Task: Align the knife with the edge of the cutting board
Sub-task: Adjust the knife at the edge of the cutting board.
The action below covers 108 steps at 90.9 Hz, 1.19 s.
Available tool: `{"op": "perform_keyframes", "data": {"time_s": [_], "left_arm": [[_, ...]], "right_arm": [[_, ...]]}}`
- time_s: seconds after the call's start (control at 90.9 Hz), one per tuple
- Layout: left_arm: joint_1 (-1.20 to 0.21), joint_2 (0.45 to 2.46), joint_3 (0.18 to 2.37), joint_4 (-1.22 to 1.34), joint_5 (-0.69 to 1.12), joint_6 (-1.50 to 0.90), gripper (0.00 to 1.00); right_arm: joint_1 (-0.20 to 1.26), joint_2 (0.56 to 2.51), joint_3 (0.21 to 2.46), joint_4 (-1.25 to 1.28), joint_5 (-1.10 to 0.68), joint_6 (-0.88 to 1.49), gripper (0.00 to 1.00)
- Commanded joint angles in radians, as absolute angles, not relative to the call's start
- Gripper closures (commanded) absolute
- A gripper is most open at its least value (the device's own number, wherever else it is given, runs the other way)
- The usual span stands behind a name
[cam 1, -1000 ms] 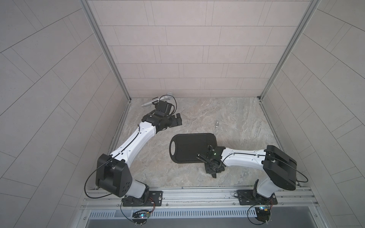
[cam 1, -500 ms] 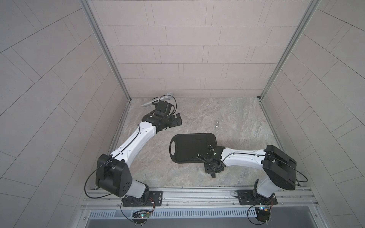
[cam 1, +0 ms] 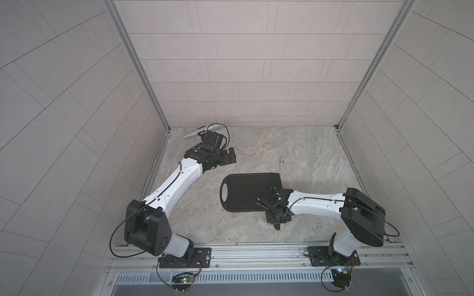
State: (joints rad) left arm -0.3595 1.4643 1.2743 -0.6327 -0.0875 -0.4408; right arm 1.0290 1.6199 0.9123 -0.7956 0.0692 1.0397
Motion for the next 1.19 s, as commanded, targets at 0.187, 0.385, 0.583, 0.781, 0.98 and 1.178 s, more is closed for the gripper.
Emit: {"op": "perform_keyframes", "data": {"time_s": [0.187, 0.385, 0.583, 0.781, 0.98, 1.178], "left_arm": [[-0.358, 1.47, 1.295, -0.652, -0.092, -0.434, 0.0], [-0.357, 1.47, 1.296, -0.652, -0.091, -0.434, 0.0], [-0.358, 1.47, 1.295, -0.651, -0.091, -0.434, 0.0], [-0.359, 1.472, 1.295, -0.652, -0.089, -0.435, 0.0], [-0.358, 1.47, 1.296, -0.652, -0.091, -0.435, 0.0], [-0.357, 1.47, 1.295, -0.651, -0.091, -0.435, 0.0]], "right_arm": [[1.026, 1.594, 0.903, -0.785, 0.086, 1.042, 0.71], [1.027, 1.592, 0.898, -0.779, 0.078, 1.037, 0.72], [1.03, 1.593, 0.898, -0.774, 0.07, 1.031, 0.74], [1.035, 1.599, 0.901, -0.773, 0.069, 1.03, 0.74], [1.036, 1.595, 0.896, -0.774, 0.069, 1.032, 0.74], [1.038, 1.592, 0.891, -0.776, 0.07, 1.034, 0.74]]}}
